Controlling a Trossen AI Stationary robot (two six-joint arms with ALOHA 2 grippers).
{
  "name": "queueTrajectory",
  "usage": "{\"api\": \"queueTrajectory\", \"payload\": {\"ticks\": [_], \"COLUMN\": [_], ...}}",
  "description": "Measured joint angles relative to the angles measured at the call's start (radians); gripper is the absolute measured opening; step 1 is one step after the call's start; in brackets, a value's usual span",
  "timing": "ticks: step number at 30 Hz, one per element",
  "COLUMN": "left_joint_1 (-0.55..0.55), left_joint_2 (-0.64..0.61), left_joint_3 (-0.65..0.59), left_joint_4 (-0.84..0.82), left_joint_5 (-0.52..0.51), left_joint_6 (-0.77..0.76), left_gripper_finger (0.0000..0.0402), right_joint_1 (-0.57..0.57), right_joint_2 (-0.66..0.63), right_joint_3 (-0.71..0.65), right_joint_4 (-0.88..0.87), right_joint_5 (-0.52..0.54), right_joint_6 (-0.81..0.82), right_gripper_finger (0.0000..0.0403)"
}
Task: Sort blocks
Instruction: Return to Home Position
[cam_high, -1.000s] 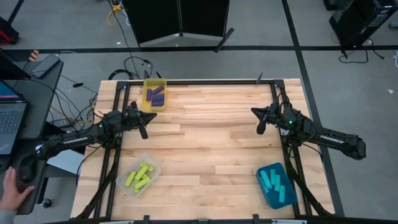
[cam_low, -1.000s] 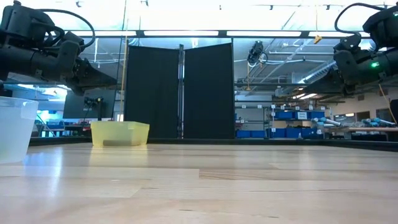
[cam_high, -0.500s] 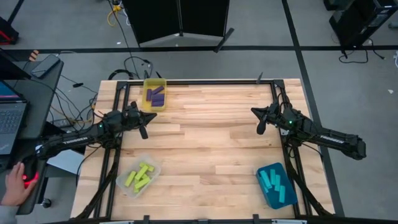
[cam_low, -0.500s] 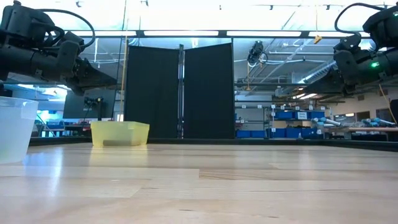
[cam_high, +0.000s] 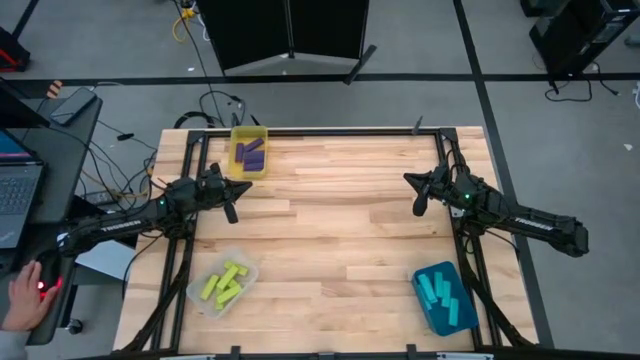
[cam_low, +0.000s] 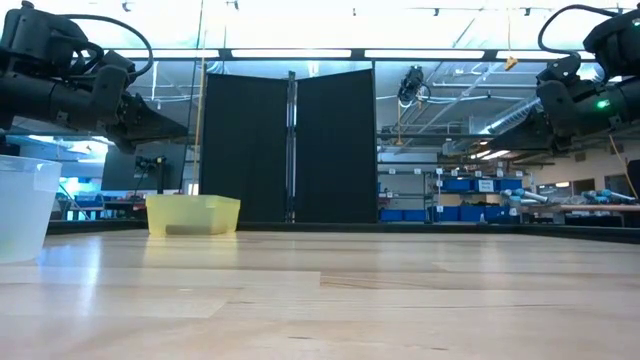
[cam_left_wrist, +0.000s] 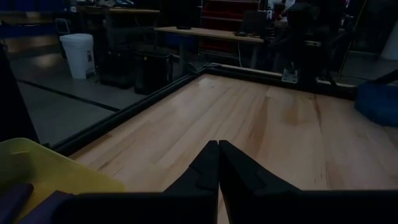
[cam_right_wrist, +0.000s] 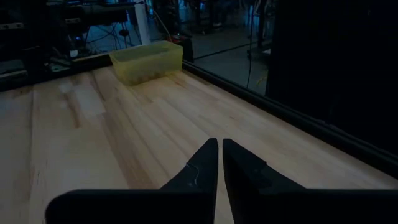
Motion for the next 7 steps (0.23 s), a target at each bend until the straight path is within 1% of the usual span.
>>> {"api": "queueTrajectory", "payload": {"ticks": [7], "left_joint_1": [0.0], "left_joint_2": [0.0], "left_joint_3": [0.0], "left_joint_4": [0.0], "left_joint_5": [0.0], "left_joint_6": [0.0], "left_gripper_finger": [0.0016], "right_joint_1": [0.0], "right_joint_2": [0.0], "right_joint_3": [0.0], "right_joint_4": [0.0], "right_joint_5": [0.0], "right_joint_6": [0.0], "right_gripper_finger": [0.0032]}}
